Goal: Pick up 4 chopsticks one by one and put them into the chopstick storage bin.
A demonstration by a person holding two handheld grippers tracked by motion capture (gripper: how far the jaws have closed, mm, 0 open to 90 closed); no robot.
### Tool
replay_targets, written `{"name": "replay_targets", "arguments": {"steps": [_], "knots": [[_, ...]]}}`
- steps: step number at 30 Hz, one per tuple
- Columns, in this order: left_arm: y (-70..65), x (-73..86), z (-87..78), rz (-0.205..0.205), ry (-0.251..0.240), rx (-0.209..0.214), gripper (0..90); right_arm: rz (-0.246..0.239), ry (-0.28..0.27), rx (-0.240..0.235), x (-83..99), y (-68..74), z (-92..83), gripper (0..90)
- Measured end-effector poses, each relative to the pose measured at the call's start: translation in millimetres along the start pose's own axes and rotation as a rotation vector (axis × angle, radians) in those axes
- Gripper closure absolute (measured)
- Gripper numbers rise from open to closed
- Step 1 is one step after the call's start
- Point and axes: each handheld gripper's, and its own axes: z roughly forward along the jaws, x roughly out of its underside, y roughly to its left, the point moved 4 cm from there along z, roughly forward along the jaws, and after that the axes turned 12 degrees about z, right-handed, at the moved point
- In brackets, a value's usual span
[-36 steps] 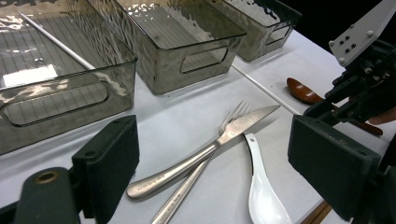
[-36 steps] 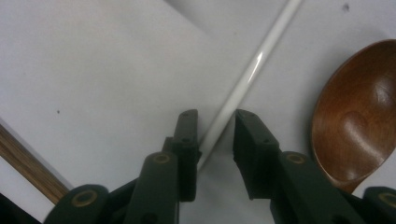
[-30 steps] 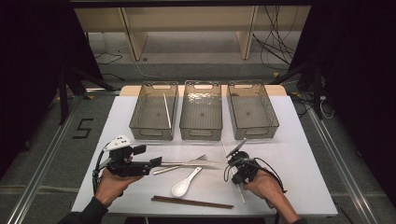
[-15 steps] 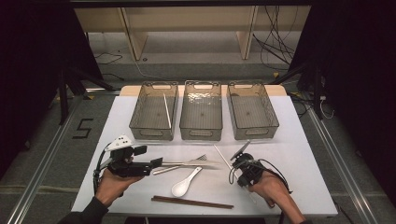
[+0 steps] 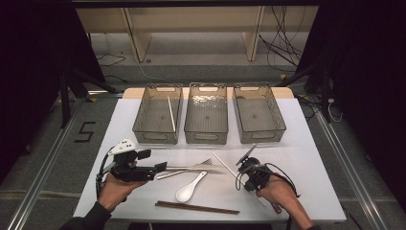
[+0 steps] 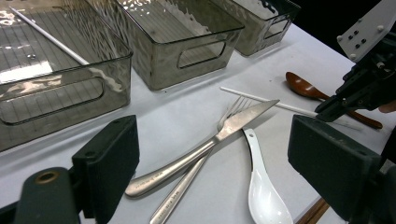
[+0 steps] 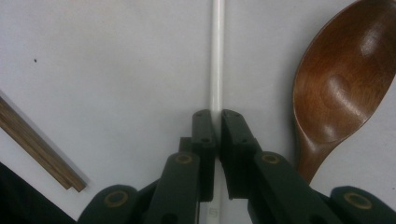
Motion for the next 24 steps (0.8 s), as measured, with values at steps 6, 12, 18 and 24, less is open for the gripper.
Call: {"name": "replay_targets", "arguments": {"steps": [6, 12, 18, 24], "knots": [[1.2, 0.6, 0.1, 0.0, 0.004, 0.001, 16.2, 0.008, -0.042, -0.008, -2.5, -1.8, -5.8, 85.3], [1.9, 0.8, 0.4, -0.005, 0.001, 0.0, 16.2, 0.021, -0.084, -0.026, -4.1, -4.3, -13.0, 85.3], [1.6, 0.8, 0.5, -0.006, -0.001, 0.002, 16.2, 0.009, -0.142, -0.042, -4.1, -2.0, -24.7, 85.2], [-1.4, -0.4, 2.3, -0.013, -0.009, 0.019, 16.2, -0.029, -0.286, -0.102, -9.3, 12.2, -47.2, 85.2]]}}
